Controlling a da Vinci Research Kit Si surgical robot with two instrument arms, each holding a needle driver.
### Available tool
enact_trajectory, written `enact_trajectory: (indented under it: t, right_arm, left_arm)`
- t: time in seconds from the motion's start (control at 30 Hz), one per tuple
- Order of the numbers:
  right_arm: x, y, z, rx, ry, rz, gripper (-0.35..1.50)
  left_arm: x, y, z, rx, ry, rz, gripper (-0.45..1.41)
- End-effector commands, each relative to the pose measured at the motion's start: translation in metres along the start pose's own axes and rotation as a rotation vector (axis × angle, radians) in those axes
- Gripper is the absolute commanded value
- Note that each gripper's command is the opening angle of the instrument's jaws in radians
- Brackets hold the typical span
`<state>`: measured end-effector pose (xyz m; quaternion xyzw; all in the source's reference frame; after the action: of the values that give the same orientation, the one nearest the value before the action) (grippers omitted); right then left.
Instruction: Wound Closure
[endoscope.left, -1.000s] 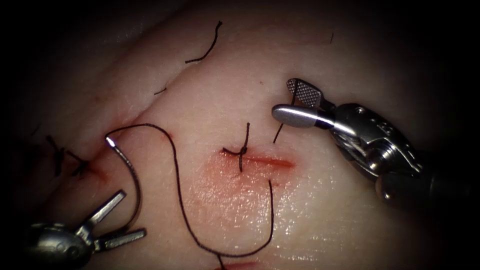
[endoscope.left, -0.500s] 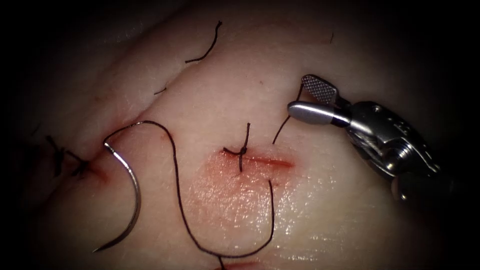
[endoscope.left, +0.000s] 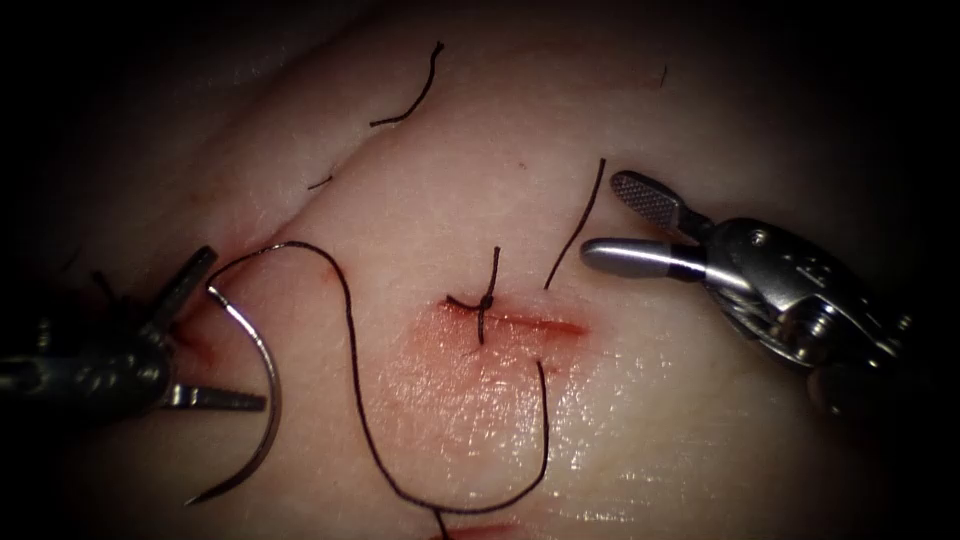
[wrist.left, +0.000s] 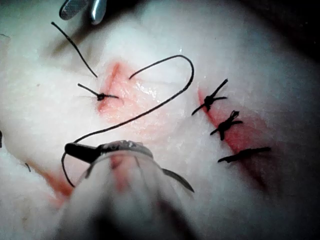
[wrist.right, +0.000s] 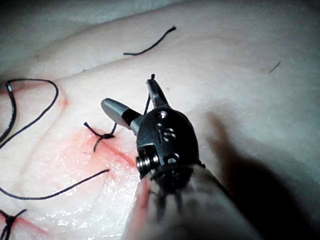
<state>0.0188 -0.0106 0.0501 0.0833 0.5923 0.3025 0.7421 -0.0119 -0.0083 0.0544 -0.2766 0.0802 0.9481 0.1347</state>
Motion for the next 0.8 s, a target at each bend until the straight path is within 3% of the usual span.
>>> enact_trajectory:
  t: [0.03,0.17,0.37,0.8]
  right_arm:
    - [0.0003,0.0007,0.0006,0.004,-0.003,-0.047,1.35]
    - [0.0012,0.001,-0.0001,-0.002,-0.007,-0.107,1.45]
    - [0.0018,0.0009,-0.0007,0.004,-0.003,-0.149,1.43]
    - [0.0015,0.0005,-0.0005,0.014,-0.022,-0.166,1.35]
  left_arm:
    - [-0.0002,0.0,0.0015,-0.004,-0.004,0.007,0.96]
    - [-0.0016,-0.0011,0.0042,0.002,-0.036,0.056,0.96]
    - [-0.003,-0.0015,0.007,-0.013,-0.097,0.092,0.94]
    - [-0.0027,-0.0015,0.0099,-0.009,-0.129,0.102,0.89]
